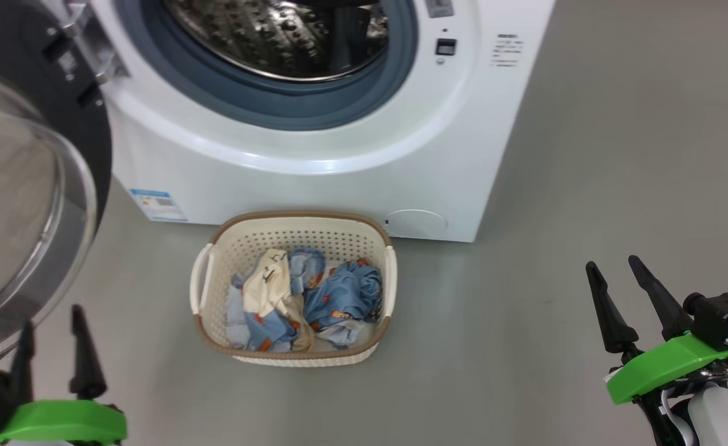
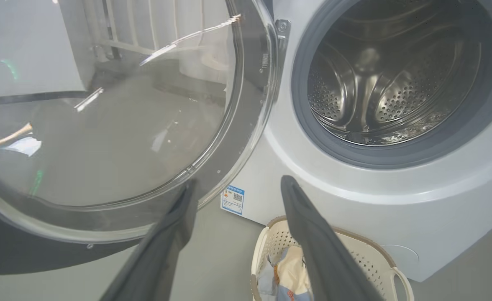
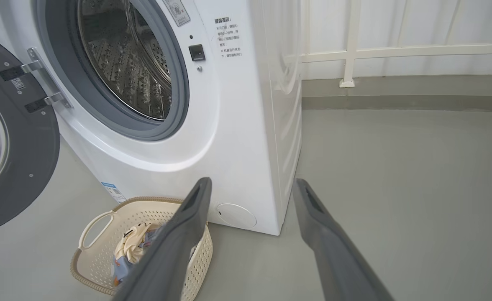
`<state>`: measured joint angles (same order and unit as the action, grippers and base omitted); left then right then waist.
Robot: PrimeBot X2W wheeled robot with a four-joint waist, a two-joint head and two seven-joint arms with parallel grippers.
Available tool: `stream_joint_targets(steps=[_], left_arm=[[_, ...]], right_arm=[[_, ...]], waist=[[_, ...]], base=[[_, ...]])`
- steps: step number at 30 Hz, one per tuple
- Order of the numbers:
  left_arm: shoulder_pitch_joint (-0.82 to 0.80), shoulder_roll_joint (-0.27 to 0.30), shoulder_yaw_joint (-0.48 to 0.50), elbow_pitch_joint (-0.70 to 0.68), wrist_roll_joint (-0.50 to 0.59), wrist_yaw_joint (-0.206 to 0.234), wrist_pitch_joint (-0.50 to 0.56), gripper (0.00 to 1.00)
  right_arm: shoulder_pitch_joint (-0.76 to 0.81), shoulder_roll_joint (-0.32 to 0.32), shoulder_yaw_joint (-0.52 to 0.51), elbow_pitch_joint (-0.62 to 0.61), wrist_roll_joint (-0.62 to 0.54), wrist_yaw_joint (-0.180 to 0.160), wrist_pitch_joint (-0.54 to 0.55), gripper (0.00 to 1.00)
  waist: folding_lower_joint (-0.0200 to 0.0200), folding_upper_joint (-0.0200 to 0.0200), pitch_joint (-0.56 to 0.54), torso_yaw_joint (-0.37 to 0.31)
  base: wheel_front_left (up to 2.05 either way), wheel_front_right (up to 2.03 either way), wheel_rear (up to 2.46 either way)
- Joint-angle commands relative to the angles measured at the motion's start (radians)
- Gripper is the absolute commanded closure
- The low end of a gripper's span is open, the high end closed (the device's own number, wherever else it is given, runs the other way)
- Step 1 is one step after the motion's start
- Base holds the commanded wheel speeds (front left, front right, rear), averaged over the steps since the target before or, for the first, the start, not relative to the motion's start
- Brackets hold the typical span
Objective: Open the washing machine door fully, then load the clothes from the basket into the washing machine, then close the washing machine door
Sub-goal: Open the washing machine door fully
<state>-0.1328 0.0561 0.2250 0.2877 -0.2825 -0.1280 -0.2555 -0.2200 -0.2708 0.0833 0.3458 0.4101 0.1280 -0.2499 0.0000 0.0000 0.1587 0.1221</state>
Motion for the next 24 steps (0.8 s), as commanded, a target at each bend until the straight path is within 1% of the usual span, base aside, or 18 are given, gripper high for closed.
stream_joint_targets(steps=[1, 11, 17, 24], left_arm=[[0.0, 0.038, 0.013, -0.025, -0.01, -0.003, -0.006, 0.0], [0.002, 0.076, -0.108, -0.026, -0.064, -0.003, -0.006, 0.0], [0.0, 0.087, -0.158, -0.028, -0.082, -0.003, -0.006, 0.0], [0.002, 0.093, -0.186, -0.026, -0.094, -0.003, -0.006, 0.0]], right_arm=[[0.018, -0.005, 0.016, -0.025, 0.002, 0.003, -0.012, 0.0], [0.015, -0.005, 0.003, -0.03, 0.001, 0.003, -0.012, 0.0], [0.013, -0.001, -0.007, -0.033, 0.001, 0.003, -0.012, 0.0], [0.016, 0.006, -0.016, -0.034, 0.0, 0.003, -0.012, 0.0]], waist=[[0.0, 0.0, -0.006, -0.033], [0.0, 0.0, -0.002, -0.109], [0.0, 0.0, 0.0, -0.145], [0.0, 0.0, -0.003, -0.172]], base=[[0.0, 0.0, 0.0], [0.0, 0.0, 0.0], [0.0, 0.0, 0.0], [0.0, 0.0, 0.0]])
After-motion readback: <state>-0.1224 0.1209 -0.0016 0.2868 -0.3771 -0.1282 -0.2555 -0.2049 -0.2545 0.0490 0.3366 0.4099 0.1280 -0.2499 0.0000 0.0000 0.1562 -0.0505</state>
